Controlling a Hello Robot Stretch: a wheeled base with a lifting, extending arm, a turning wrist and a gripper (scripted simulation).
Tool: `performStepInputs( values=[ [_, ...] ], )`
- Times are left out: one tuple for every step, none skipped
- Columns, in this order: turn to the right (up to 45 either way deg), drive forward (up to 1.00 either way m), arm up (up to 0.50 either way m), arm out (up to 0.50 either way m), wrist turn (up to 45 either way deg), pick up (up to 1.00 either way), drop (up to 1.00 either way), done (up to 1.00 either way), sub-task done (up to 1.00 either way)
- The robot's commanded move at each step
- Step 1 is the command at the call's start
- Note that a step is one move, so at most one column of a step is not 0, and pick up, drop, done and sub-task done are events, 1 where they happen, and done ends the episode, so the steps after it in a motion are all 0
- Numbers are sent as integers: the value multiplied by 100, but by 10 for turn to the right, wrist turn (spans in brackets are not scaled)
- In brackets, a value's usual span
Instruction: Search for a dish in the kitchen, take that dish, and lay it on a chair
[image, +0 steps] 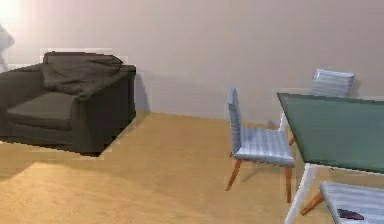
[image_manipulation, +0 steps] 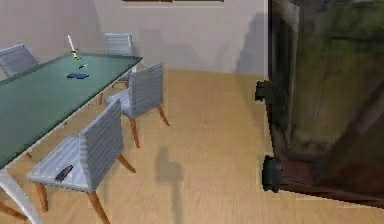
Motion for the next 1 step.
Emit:
performStepInputs(
  values=[
    [-270, 0, 0, 0, 0, 0, 0, 0, 0]
  ],
)
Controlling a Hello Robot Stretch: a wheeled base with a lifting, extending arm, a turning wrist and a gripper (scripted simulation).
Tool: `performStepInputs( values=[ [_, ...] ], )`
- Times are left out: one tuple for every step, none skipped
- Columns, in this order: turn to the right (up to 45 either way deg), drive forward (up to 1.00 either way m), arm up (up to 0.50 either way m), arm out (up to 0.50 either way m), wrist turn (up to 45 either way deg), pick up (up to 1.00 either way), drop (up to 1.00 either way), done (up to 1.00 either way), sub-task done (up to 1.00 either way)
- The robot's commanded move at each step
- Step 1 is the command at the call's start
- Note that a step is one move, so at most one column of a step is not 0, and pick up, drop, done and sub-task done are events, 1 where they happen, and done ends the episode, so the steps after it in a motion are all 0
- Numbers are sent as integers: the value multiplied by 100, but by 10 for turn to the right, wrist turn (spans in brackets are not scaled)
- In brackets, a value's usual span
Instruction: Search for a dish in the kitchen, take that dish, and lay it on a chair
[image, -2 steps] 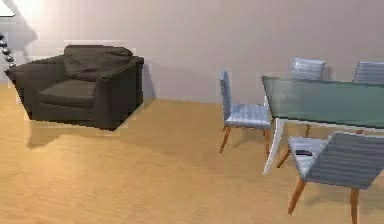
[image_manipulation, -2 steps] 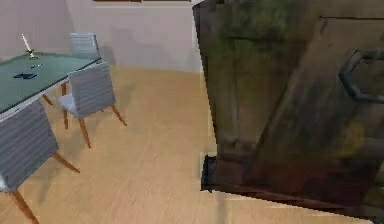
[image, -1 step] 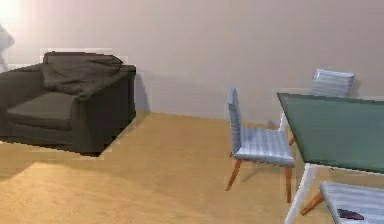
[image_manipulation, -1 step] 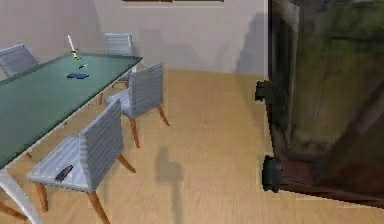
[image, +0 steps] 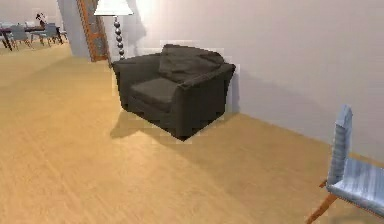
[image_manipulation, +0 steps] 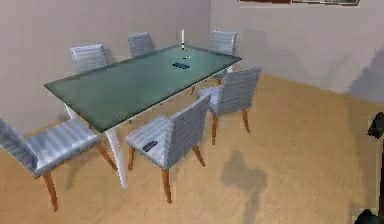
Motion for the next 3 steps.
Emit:
performStepInputs(
  values=[
    [0, 40, 0, 0, 0, 0, 0, 0, 0],
    [-390, 0, 0, 0, 0, 0, 0, 0, 0],
    [0, 100, 0, 0, 0, 0, 0, 0, 0]
  ],
)
